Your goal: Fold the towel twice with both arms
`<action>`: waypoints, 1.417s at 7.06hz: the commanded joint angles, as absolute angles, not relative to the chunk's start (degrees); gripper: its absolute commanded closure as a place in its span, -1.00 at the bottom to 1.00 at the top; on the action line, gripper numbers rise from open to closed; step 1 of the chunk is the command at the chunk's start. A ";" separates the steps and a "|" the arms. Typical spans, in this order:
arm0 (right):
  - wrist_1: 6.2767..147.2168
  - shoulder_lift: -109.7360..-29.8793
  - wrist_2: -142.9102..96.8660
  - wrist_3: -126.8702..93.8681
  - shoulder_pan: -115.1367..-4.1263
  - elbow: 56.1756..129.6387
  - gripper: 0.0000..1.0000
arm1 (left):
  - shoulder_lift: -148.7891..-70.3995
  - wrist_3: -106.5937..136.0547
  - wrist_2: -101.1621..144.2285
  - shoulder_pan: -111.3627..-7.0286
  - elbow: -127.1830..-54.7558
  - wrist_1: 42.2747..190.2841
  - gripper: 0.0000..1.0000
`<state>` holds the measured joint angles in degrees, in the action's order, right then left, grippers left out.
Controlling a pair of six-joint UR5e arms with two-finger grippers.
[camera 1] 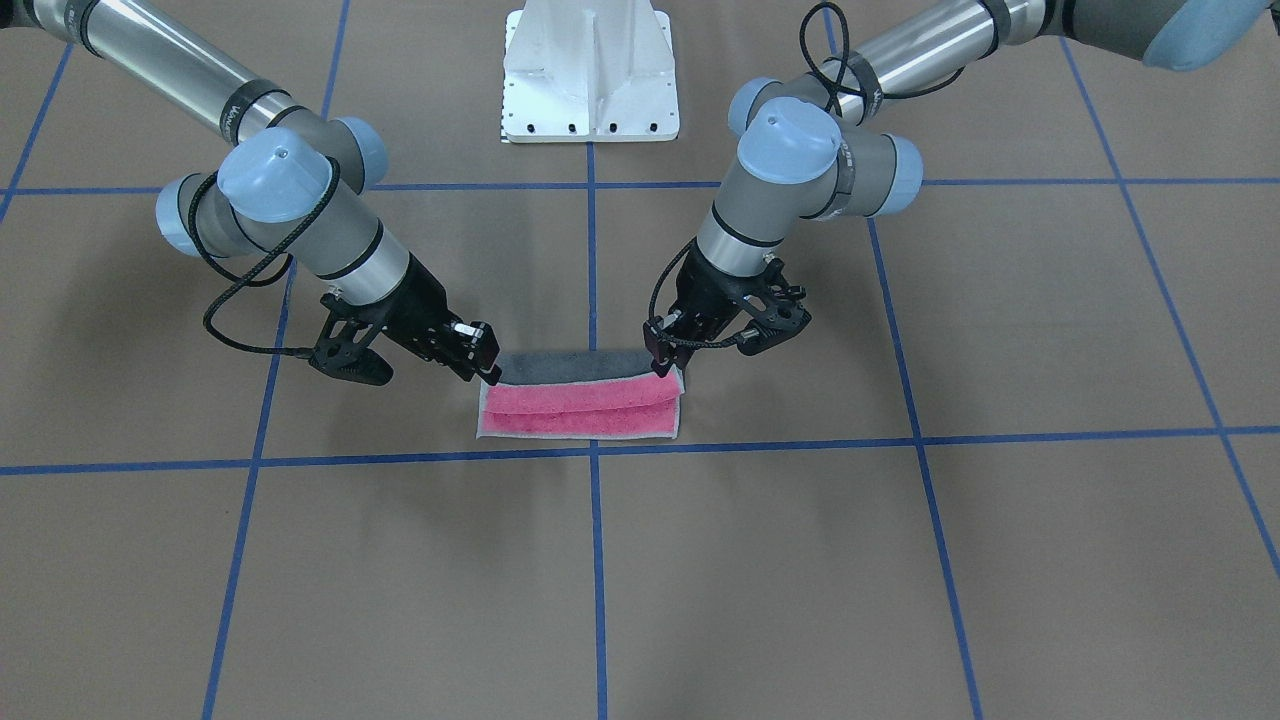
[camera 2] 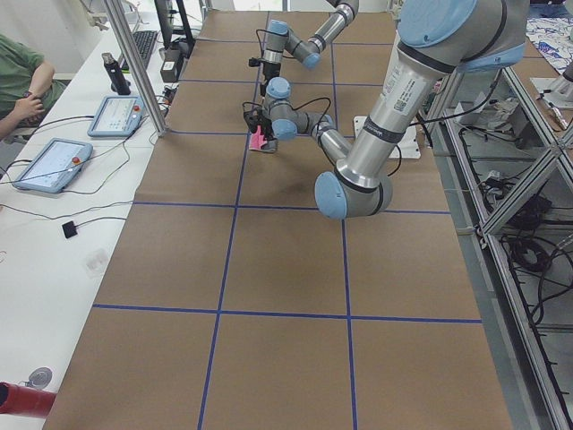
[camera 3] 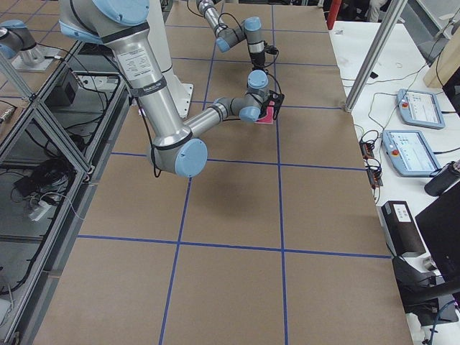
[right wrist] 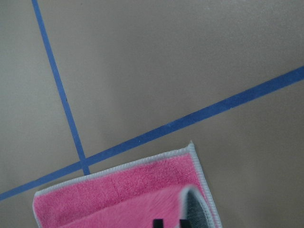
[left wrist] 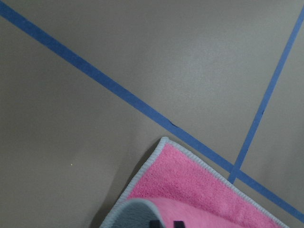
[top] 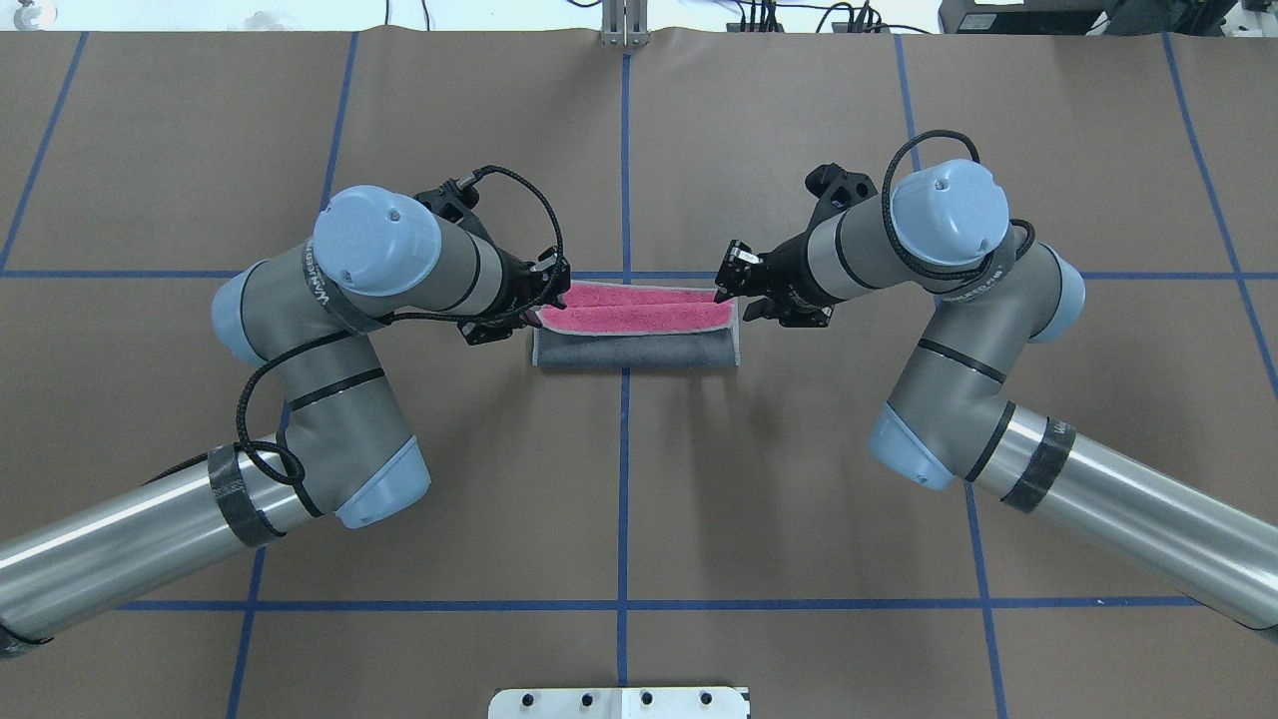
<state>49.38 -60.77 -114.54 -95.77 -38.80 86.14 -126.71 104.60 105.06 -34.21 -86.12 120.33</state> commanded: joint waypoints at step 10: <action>49.48 -60.03 -115.75 -95.89 -41.83 86.05 -0.98 | -127.97 105.64 105.21 -33.32 -80.60 127.09 -0.99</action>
<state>49.45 -59.97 -115.68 -95.90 -41.45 86.12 -127.90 105.34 105.17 -34.14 -80.80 126.85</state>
